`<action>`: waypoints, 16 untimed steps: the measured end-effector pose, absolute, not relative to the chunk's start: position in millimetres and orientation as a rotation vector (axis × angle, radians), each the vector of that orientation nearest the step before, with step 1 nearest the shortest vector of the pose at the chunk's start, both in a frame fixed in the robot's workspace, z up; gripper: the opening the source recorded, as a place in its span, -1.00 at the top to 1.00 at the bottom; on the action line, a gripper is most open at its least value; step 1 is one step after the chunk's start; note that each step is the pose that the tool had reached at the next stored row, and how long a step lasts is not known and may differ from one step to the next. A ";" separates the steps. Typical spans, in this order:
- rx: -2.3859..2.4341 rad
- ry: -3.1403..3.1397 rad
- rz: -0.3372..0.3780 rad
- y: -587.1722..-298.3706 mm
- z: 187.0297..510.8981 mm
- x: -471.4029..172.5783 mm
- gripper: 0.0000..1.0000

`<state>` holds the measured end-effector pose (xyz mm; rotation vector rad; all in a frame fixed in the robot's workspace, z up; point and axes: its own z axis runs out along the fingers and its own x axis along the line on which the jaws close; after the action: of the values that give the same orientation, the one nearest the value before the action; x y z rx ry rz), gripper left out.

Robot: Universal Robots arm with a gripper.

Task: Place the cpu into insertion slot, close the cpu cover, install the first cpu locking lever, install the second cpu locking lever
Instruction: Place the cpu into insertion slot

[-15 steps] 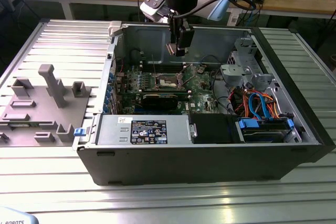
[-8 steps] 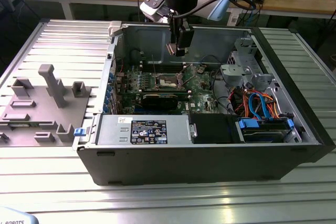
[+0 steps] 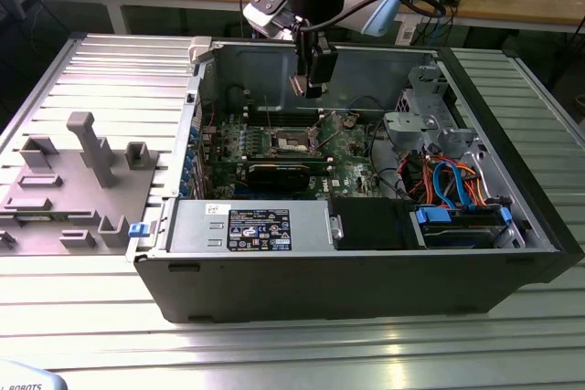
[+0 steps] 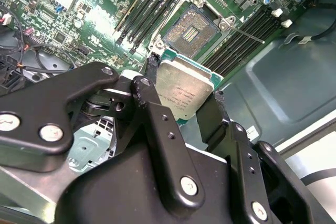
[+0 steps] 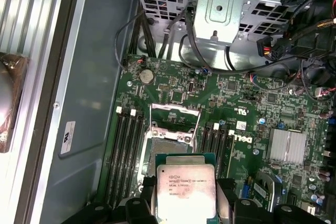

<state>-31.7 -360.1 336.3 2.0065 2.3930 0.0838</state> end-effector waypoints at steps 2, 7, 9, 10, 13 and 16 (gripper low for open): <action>2.009 2.391 0.084 -360.1 336.3 -31.7 -0.08; 2.016 2.385 0.084 -360.1 336.3 -31.7 -0.08; 2.018 2.383 0.084 -360.1 336.3 -31.7 -0.08; 2.020 2.381 0.084 -360.1 336.3 -31.7 -0.08; 2.023 2.378 0.084 -360.1 336.3 -31.7 -0.08; 2.027 2.375 0.083 -360.1 336.3 -31.7 -0.08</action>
<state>-31.7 -360.1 336.3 2.0266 2.3754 0.0834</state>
